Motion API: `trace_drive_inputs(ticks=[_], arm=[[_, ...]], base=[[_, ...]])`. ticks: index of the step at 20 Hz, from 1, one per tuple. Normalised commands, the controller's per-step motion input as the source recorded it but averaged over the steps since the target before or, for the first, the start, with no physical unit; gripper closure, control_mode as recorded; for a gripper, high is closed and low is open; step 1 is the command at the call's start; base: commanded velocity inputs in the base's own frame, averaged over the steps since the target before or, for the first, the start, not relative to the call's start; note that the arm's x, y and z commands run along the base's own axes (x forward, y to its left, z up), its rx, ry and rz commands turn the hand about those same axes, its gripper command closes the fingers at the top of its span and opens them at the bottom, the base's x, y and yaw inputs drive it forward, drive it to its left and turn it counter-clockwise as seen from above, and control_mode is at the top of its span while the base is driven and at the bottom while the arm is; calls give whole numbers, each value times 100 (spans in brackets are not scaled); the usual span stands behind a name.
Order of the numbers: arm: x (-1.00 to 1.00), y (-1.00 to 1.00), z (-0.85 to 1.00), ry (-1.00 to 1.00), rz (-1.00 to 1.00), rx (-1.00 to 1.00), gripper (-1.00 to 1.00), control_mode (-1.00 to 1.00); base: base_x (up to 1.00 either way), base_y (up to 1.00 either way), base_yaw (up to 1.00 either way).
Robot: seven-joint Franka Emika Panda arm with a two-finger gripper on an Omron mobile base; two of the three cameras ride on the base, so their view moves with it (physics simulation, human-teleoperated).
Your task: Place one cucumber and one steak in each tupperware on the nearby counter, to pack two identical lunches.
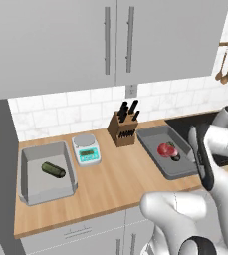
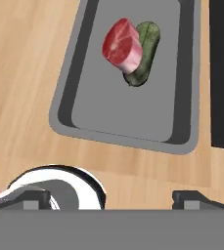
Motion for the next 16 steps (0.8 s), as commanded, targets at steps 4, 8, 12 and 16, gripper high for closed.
trace_drive_inputs(ticks=[4, 8, 12, 16], arm=[[-91, 33, 46, 0, -14, 3, -100, -100], [-55, 30, 74, 0, -18, 2, -100, -100], [-26, 33, 76, 0, -21, 1, -100, -100], [-26, 46, 42, 0, -19, 1, -100, -100]], base=[[0, 0, 0], [0, 0, 0], [0, 0, 0], [0, 0, 0]])
